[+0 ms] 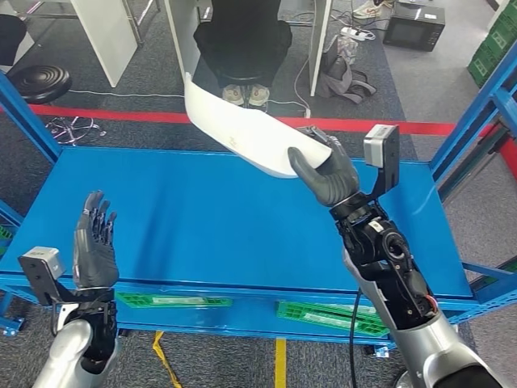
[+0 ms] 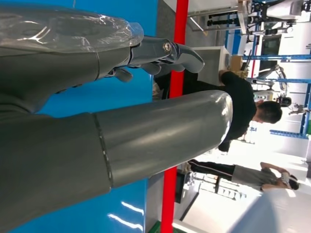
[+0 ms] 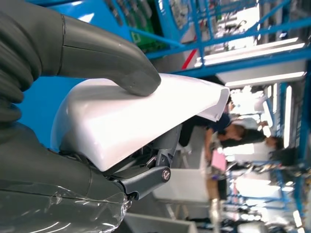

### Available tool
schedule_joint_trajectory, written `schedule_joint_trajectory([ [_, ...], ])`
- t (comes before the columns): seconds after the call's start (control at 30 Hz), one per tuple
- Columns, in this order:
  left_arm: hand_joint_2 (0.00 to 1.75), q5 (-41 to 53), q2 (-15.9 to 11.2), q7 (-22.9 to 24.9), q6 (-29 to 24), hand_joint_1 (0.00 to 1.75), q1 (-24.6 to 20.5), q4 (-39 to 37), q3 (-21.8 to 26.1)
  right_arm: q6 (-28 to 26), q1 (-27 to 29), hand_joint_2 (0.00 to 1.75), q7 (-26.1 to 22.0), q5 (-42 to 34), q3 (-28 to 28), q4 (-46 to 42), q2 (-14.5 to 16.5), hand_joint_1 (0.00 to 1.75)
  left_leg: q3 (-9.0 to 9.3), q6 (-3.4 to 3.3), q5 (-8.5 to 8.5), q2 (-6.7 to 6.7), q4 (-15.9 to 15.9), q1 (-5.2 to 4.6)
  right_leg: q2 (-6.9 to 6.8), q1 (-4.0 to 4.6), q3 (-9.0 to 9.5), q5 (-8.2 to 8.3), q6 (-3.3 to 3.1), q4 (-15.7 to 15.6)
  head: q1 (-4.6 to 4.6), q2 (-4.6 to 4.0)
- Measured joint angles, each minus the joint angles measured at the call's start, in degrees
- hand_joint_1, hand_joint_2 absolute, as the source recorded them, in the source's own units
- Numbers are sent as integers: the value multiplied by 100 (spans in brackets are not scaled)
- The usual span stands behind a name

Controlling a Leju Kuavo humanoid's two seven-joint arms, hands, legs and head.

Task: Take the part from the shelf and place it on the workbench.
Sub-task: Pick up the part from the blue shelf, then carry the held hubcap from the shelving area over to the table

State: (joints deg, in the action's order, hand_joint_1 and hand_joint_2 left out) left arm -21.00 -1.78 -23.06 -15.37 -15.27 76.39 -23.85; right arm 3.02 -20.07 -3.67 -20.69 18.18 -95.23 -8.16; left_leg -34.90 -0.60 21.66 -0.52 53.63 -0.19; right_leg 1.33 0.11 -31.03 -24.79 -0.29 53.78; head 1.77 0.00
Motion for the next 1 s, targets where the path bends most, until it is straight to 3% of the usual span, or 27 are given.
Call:
schedule_joint_trajectory([
  [0.13, 0, 25, 23, 21, 37, 0, 0, 0, 0, 109, 9, 175, 128, -54, 13, -502, 1, 175, 0, 0, 0, 0, 0, 0, 0, 0, 0, 0, 0, 0, 0, 0],
  [0.27, 175, 38, 47, 22, 46, 0, 0, 0, 0, 145, 15, 175, 192, -52, 29, -859, 1, 175, 0, 0, 1, 0, 0, 0, 0, 0, 0, -1, 0, 0, -1, 0],
  [1.0, 175, 429, 118, -44, 34, 0, -2, 43, 0, 154, 30, 175, 232, 249, 162, -1708, -1, 175, 0, 1, 1, -1, -1, 0, -1, 0, 2, -2, 1, 0, -3, 0],
])
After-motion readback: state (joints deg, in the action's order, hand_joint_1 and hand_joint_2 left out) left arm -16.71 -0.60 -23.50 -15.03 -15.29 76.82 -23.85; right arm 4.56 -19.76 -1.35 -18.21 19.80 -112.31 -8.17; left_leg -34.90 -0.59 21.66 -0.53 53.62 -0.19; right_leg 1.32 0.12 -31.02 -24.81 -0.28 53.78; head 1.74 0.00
